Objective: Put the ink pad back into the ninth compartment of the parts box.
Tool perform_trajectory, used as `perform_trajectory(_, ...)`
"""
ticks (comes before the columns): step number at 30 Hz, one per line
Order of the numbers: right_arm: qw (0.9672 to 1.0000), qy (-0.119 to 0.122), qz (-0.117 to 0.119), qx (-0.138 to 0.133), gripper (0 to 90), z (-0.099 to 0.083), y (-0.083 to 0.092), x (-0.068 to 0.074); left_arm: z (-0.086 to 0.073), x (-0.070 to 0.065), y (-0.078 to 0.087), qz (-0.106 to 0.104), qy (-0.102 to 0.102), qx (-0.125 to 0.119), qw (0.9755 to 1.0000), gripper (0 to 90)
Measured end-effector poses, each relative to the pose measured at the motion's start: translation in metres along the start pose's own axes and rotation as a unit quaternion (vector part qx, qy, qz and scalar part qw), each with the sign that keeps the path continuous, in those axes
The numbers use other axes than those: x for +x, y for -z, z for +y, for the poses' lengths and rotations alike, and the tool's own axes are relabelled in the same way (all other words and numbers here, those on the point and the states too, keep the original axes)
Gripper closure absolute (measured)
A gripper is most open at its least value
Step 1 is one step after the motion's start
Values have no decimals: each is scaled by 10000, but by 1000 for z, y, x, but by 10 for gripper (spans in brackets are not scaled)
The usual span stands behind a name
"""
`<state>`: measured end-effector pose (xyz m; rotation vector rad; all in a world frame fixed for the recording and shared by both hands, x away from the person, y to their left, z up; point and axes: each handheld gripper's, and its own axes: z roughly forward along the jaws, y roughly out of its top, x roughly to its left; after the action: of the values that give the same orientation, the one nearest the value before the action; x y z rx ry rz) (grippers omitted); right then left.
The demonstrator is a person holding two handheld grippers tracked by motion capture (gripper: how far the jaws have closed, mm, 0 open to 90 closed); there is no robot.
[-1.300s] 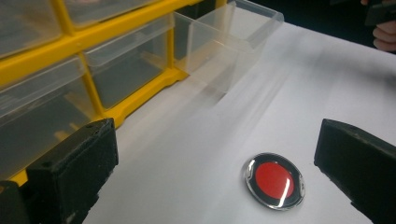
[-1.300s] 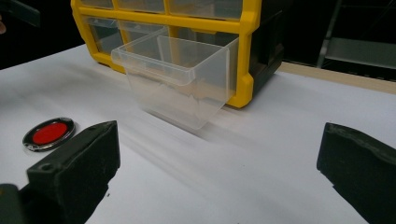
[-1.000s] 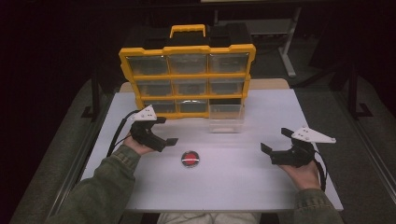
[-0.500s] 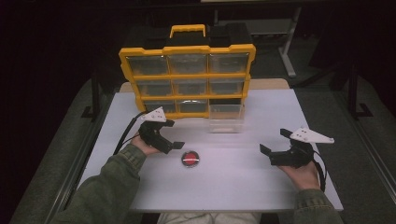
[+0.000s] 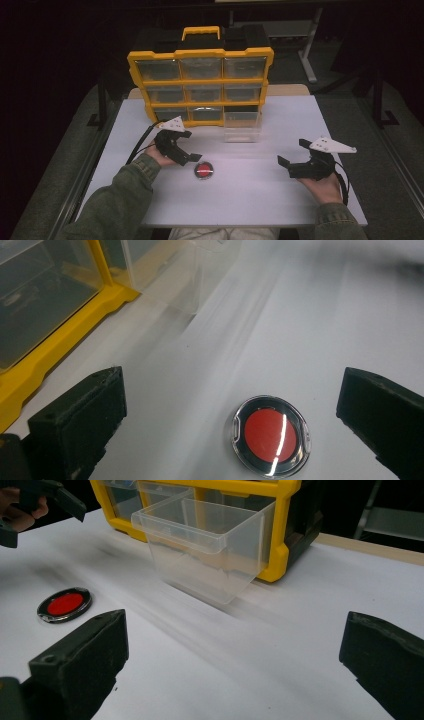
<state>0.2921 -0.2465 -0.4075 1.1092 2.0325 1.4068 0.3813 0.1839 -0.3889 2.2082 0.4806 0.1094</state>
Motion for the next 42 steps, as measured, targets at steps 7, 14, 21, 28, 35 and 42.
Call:
perform_trajectory(7, 10000, 13, 8, 8, 0, 0, 0, 0, 1, -1, -6, -120, 13, 121, 9999, 0)
perform_trajectory(14, 10000, -18, 33, 63, 0, 0, 0, 1, 0, -3, -12, -118, -81, 319, 9994, 0)
perform_trajectory(21, 9999, -5, 16, 100, 0, 0, -1, 1, -2, -6, -20, -98, -226, 563, 9981, 0)
perform_trajectory(28, 9999, 0, 25, 117, 0, -1, -1, 1, -4, -10, -28, -115, -381, 759, 9963, 0)
perform_trajectory(35, 9999, 10, 28, 124, 0, -1, -1, 1, -7, -15, -38, -175, -510, 1071, 9928, 2)
perform_trajectory(42, 9999, 9, 33, 145, 0, -1, -2, 1, -10, -19, -45, -282, -614, 1226, 9902, 38)
